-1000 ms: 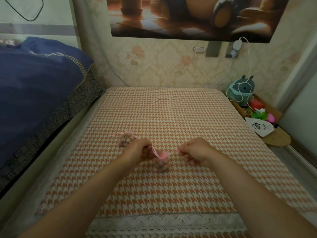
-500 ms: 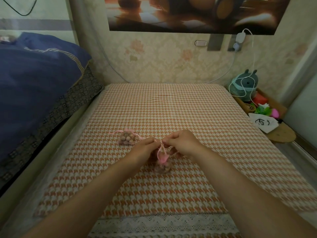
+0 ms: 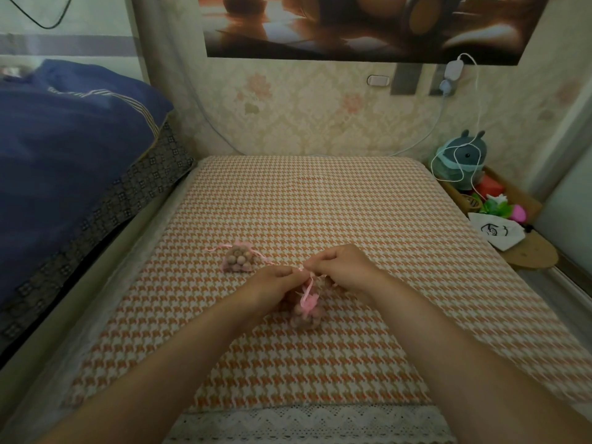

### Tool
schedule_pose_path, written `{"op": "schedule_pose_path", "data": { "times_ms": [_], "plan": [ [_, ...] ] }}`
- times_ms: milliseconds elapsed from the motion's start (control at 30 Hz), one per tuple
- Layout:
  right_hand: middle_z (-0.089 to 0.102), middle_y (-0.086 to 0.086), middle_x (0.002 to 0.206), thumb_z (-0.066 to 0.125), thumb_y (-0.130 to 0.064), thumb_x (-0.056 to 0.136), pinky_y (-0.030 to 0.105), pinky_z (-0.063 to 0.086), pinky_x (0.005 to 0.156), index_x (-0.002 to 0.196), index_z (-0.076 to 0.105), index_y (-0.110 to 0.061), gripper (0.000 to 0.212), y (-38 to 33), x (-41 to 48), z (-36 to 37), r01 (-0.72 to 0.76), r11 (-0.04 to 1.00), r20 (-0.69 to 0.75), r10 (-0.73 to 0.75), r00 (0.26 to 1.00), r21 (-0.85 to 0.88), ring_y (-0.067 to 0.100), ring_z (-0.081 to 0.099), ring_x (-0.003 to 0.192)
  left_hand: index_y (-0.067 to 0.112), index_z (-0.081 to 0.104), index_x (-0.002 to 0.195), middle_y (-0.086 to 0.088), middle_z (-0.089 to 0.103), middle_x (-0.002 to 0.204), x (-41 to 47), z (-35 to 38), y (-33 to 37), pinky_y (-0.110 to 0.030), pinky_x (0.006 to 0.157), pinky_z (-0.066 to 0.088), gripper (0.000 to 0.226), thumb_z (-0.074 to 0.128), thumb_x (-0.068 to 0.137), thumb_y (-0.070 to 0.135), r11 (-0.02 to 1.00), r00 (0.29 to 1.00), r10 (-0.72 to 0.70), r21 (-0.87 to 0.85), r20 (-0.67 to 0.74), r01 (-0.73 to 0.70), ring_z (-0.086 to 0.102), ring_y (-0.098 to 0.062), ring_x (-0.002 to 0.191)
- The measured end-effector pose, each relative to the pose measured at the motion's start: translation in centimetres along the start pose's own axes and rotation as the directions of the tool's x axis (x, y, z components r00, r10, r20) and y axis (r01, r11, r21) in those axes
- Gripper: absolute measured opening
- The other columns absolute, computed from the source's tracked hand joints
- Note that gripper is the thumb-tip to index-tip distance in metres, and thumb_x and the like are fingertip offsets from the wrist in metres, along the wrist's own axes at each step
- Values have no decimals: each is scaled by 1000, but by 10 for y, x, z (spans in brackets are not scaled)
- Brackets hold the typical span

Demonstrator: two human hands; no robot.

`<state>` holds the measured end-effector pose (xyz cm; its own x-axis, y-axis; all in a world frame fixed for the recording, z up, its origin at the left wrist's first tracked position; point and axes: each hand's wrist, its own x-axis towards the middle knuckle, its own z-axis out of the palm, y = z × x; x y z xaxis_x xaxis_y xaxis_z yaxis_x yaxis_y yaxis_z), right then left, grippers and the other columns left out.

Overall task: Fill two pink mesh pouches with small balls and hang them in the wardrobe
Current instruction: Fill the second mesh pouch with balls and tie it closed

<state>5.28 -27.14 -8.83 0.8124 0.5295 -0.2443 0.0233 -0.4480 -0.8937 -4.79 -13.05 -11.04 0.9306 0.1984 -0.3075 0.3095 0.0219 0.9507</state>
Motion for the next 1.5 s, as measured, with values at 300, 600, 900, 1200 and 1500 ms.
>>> {"op": "schedule_pose_path", "data": {
  "times_ms": [300,600,900,1200,1500],
  "plan": [
    [81,-1,95,86,-44,76,30,49,70,89,85,-17,29,-6,-14,-7,-26,987,152,50,987,-155,16,68,83,-5,72,97,-22,70,90,2,-5,-1,-26,60,57,28,67,93,22,997,998,-57,-46,-14,56,65,-26,74],
    [71,4,73,83,-23,84,24,39,49,96,80,-3,24,-4,-14,0,-195,972,147,213,966,-131,14,57,58,0,76,93,-7,70,73,-2,-13,4,-24,57,55,39,52,102,30,992,993,-110,-58,33,111,67,-16,64],
    [68,7,70,75,-19,92,17,35,38,75,69,-7,21,11,-7,12,-351,931,65,346,936,99,10,54,42,8,75,97,-14,77,93,-14,-12,-9,-33,73,61,12,73,88,15,999,985,28,-12,-168,-30,75,-22,86],
    [77,13,78,83,-18,84,27,48,51,85,79,-5,14,5,-20,12,-101,993,-114,108,988,67,20,63,55,21,78,94,11,74,86,-20,-15,-12,-10,67,46,25,71,87,44,708,916,356,693,-186,-135,64,4,77],
    [75,-16,96,76,-38,89,36,58,84,96,83,-31,12,15,-24,12,335,853,-6,-369,930,-400,1,65,89,11,75,90,-10,75,86,-10,-24,-5,-44,77,57,46,60,90,54,537,946,317,834,-62,-125,69,-24,81]
  ]
}}
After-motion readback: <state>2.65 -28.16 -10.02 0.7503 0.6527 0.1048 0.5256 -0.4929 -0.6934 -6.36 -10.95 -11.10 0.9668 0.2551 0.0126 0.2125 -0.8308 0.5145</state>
